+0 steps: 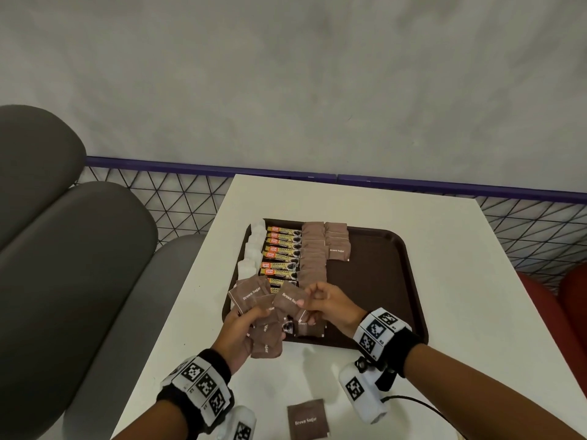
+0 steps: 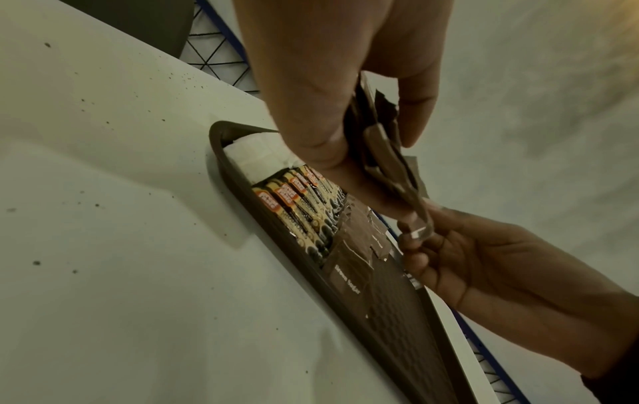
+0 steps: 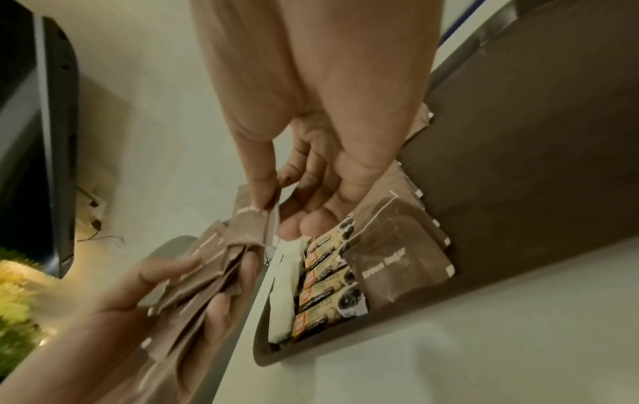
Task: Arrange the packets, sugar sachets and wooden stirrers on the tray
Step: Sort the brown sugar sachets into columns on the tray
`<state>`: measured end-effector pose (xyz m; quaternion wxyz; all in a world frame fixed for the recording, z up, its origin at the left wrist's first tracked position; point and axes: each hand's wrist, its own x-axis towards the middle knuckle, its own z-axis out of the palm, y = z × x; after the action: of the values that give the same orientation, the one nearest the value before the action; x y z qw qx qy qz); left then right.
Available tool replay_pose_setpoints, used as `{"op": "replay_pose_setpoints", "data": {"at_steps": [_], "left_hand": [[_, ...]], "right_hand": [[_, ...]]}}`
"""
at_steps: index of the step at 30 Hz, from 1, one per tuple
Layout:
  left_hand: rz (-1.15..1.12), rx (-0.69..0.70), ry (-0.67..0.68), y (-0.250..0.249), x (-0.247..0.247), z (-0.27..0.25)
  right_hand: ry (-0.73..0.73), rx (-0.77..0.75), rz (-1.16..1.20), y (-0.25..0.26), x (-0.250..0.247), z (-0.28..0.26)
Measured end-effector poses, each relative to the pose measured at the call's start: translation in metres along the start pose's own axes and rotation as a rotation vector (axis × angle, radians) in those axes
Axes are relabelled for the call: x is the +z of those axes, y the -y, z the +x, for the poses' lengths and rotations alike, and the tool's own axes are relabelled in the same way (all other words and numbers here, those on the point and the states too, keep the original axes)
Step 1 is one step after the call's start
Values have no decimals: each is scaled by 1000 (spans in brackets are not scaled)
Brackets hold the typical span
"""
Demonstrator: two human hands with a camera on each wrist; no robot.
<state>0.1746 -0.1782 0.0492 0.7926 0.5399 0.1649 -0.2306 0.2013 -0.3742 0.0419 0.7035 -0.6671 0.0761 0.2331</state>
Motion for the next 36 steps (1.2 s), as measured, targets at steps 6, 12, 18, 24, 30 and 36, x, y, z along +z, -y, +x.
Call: {"op": "replay_pose_setpoints", "data": {"at_steps": [6, 12, 18, 24, 30, 36], "left_hand": [[6, 2, 2, -2, -1, 2], [-35, -4, 7, -5, -5, 3], [-60, -50, 7, -7, -9, 5], [-80, -110, 33, -9, -13, 7], [-68, -101, 46, -12, -17, 8], [-58, -85, 15, -11, -20, 9]], "right_hand": [[-359, -95, -82, 3, -34, 10], [-646, -102, -241, 0, -90, 37], [-650, -14, -437, -3, -108, 65], [-688, 15, -537, -4, -99, 89], [-737, 31, -509, -7, -96, 105], [-778, -2, -618, -11, -95, 113]]}}
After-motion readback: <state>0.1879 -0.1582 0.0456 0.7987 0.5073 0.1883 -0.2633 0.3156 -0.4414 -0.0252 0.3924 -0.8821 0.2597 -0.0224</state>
